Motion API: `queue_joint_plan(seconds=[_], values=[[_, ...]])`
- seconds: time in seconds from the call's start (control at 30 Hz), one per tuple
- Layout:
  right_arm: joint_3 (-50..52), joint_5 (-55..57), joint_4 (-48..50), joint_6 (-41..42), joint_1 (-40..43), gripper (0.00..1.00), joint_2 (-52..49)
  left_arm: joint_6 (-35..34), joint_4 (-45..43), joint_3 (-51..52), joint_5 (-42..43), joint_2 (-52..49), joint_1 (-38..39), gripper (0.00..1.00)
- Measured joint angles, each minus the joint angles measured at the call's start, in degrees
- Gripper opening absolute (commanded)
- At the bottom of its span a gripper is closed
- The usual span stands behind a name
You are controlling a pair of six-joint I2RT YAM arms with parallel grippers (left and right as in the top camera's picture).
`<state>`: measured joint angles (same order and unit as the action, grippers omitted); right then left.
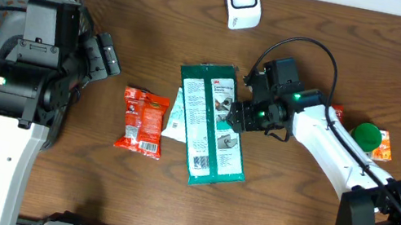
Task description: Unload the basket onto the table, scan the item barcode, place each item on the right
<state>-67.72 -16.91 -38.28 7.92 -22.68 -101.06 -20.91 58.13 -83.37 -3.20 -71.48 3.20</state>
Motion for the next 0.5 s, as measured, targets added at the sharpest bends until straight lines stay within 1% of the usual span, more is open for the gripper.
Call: queue_joint_plan(seconds=[0.5], values=[[0.00, 2.10, -0.04, -1.51, 0.00, 0.75, -0.04, 0.00, 0.02, 0.00, 0.00, 0.00, 0.00, 0.91]])
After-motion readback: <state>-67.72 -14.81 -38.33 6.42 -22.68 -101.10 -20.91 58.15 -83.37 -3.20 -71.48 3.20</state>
